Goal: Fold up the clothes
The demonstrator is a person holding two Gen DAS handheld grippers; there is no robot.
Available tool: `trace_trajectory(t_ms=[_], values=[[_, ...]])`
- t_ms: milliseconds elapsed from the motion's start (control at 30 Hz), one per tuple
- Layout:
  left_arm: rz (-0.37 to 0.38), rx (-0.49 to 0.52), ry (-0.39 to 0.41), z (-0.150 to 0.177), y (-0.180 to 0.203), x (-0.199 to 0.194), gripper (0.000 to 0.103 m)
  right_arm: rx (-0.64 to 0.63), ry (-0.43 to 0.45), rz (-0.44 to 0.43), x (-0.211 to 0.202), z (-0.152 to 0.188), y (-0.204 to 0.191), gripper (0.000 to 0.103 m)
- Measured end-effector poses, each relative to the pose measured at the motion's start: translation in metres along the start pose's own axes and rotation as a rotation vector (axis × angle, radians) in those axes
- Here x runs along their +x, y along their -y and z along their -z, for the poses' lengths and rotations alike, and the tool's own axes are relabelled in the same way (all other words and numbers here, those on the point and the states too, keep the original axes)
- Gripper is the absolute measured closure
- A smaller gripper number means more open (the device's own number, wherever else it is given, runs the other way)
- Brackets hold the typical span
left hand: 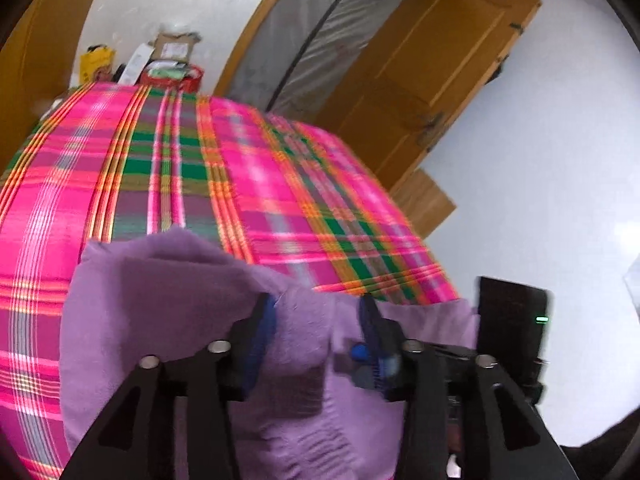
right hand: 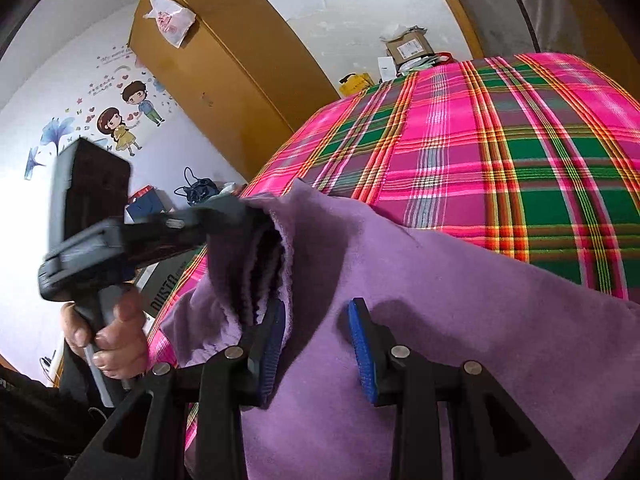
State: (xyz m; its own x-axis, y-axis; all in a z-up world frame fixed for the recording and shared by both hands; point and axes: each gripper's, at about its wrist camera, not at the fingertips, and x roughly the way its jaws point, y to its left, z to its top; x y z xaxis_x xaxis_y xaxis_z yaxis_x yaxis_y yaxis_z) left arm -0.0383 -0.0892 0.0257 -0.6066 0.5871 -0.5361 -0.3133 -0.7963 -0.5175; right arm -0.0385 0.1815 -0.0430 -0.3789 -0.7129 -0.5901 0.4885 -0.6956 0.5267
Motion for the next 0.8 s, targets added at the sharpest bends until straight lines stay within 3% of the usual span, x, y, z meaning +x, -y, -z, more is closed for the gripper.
trace_trajectory(t_ms=[133, 333, 433, 600, 800], values=[[-0.033, 0.024, 0.069, 0.004, -0.002, -0.028, 0.043, -0.001, -0.007, -0.007, 0.005, -0.003, -0.002, 0.069], [-0.198, -0.015, 0.069, 0.029, -0.037, -0.053, 0.043, -0.016, 0.006, -0.017, 0.005, -0.007, -0.010, 0.069], [-0.243, -0.060, 0.057, 0.046, -0.054, -0.062, 0.043, -0.020, 0.053, -0.021, 0.001, -0.016, -0.016, 0.067], [-0.300, -0.116, 0.057, 0.065, -0.076, -0.076, 0.043, -0.056, 0.031, -0.081, 0.010, -0.028, -0.034, 0.066], [-0.292, -0.155, 0.028, 0.079, -0.090, -0.081, 0.044, -0.073, -0.023, -0.092, 0.039, -0.039, -0.049, 0.069]])
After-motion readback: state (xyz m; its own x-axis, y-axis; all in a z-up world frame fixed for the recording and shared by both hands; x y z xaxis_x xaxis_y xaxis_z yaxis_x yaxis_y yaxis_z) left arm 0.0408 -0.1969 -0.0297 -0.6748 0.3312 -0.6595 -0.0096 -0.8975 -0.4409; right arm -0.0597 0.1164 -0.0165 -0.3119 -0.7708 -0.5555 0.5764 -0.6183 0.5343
